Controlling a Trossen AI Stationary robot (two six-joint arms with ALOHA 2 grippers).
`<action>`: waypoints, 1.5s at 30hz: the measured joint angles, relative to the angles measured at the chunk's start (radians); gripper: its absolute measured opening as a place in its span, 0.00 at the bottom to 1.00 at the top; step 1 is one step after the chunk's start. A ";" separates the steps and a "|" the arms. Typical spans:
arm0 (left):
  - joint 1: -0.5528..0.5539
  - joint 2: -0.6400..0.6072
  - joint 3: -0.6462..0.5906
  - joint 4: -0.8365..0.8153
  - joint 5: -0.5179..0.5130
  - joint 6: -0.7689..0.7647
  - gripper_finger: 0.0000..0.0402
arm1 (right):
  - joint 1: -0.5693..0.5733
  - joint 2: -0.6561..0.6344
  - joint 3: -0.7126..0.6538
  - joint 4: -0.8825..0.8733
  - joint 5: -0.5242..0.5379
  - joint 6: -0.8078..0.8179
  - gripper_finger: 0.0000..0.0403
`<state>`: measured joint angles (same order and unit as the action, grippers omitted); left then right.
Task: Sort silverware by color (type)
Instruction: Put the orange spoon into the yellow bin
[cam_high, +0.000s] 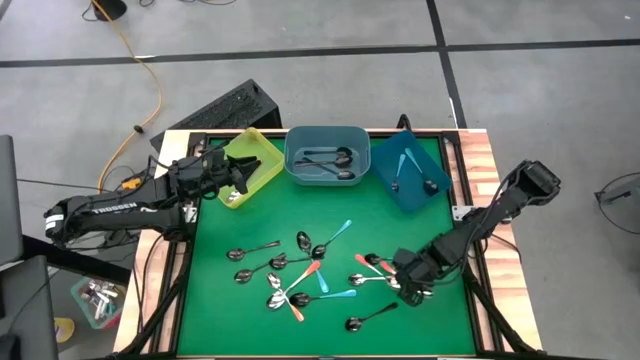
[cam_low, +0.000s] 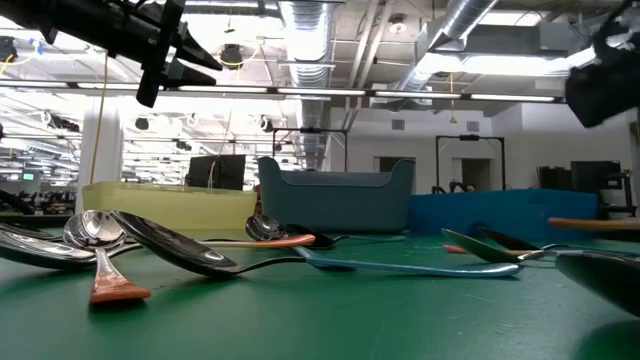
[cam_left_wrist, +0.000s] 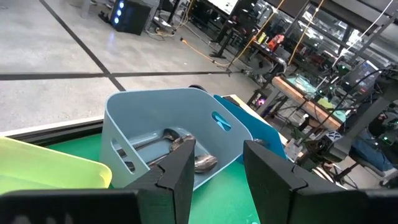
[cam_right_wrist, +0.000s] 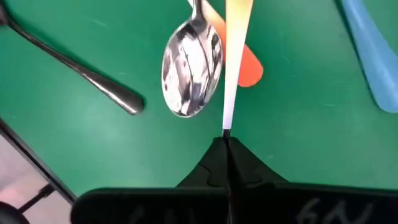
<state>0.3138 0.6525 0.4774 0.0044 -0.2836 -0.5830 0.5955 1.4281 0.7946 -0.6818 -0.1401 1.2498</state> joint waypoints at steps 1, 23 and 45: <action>0.000 0.000 0.000 0.000 0.000 0.005 0.30 | -0.009 0.000 0.013 -0.010 0.003 -0.010 0.01; 0.000 0.000 0.000 0.001 0.043 0.005 0.30 | -0.403 -0.002 0.285 -0.024 0.169 -0.559 0.00; 0.000 0.000 0.000 0.001 0.041 -0.004 0.30 | -0.654 0.047 0.327 0.201 0.223 -0.821 0.08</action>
<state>0.3138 0.6525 0.4774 0.0054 -0.2424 -0.5872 -0.0581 1.4755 1.1216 -0.4807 0.0827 0.4285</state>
